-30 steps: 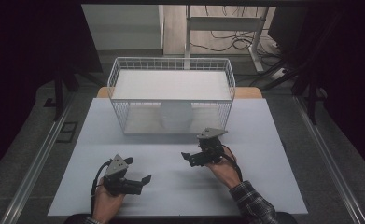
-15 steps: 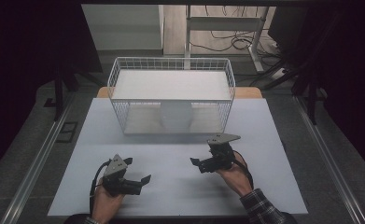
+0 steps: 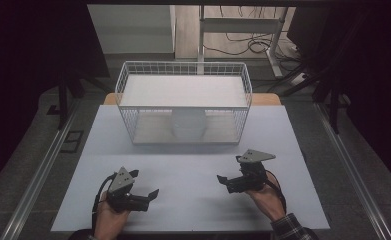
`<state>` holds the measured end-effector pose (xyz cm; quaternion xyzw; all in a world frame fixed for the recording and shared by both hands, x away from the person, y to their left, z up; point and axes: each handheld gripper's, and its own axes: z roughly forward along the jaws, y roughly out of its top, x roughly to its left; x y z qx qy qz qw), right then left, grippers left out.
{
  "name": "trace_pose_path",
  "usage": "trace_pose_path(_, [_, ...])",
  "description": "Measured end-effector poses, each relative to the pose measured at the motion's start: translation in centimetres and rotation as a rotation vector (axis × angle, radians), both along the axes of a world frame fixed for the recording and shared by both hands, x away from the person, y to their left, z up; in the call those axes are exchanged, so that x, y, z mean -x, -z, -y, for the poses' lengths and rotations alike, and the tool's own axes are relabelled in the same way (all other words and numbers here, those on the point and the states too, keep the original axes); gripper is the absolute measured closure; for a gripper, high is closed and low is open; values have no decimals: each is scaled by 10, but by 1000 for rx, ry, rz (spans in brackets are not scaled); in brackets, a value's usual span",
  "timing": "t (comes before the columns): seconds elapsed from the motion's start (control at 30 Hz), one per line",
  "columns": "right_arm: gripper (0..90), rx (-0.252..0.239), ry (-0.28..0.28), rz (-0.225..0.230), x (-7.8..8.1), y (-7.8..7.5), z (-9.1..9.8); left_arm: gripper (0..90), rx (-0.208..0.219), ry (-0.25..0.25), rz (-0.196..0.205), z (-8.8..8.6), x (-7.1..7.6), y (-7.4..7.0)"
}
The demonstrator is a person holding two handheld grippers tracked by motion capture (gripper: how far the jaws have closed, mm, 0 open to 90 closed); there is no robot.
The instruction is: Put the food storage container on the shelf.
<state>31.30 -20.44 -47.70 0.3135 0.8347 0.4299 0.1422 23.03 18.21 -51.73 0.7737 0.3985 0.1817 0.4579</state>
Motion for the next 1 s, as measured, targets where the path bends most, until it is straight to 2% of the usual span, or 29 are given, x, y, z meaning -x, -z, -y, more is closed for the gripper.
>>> trace_pose_path(0.4, [0, -9, 77, 16, 23, -2, 36, 23, -25, -54, 19, -18, 13, -4])
trace_pose_path(0.67, [0, 11, 142, 18, 37, 4, 57, 19, -2, -86, 24, -29, 20, -2])
trace_pose_path(0.93, [0, 27, 180, -14, 52, 18, 68, 12, 27, -71, -16, -33, 19, 6])
trace_pose_path(0.97, [0, 29, 181, -33, 55, 21, 70, 11, 27, -65, -33, -33, 18, 8])
trace_pose_path(1.0, [0, 34, 182, -49, 56, 23, 71, 11, 27, -65, -33, -33, 18, 8])
